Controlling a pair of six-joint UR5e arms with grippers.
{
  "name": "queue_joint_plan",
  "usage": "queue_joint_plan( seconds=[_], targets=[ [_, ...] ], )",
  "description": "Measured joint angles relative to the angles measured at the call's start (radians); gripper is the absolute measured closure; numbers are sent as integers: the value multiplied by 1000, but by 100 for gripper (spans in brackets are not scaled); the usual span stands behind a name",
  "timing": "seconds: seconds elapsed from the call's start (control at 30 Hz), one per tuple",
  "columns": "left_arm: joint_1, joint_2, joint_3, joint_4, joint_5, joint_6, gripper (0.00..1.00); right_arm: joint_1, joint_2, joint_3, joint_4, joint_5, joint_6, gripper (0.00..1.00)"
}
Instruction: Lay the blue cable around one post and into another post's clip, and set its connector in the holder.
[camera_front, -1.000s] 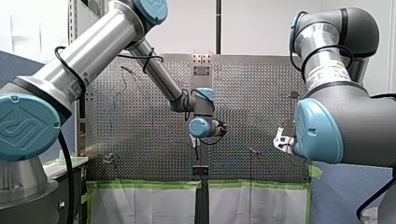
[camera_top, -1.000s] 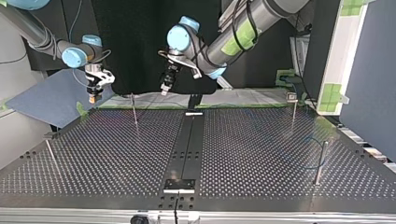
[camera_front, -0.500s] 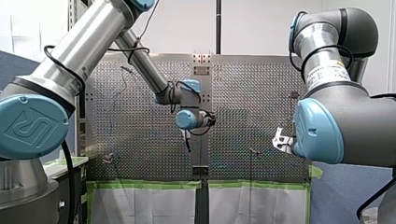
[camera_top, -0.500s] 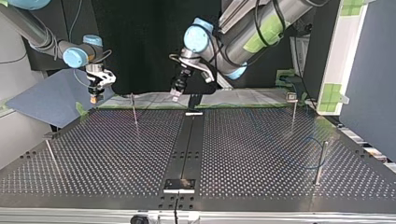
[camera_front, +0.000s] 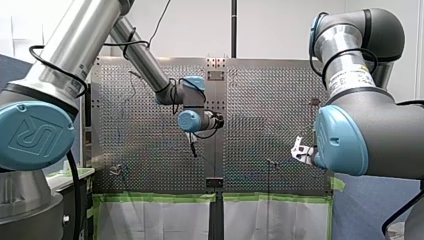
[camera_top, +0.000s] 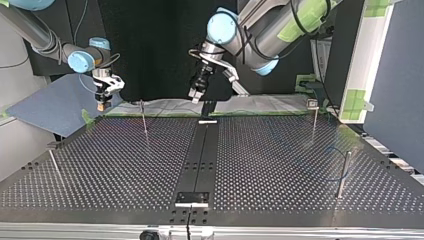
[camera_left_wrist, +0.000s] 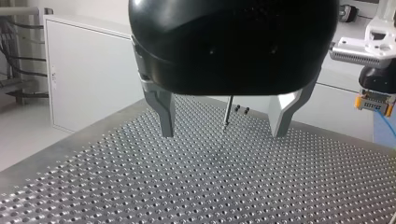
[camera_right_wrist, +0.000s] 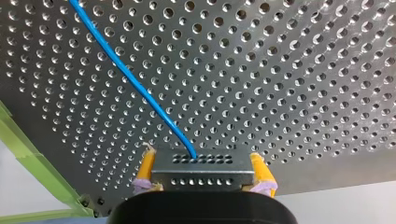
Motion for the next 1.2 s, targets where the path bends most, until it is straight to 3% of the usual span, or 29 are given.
queue_joint_plan(
  seconds=[0.33, 0.53, 0.93, 1.2],
  targets=[
    [1, 79, -79, 14, 1, -1, 0, 1, 0, 0, 0, -1, 1, 100],
    [6, 126, -132, 56, 9, -1, 0, 2, 1, 0, 1, -1, 1, 100],
    [15, 43, -241, 164, 10, -11, 0, 3, 1, 0, 0, -1, 1, 100],
    [23, -4, -310, 228, -42, 13, 0, 2, 1, 0, -2, -1, 1, 100]
  ],
)
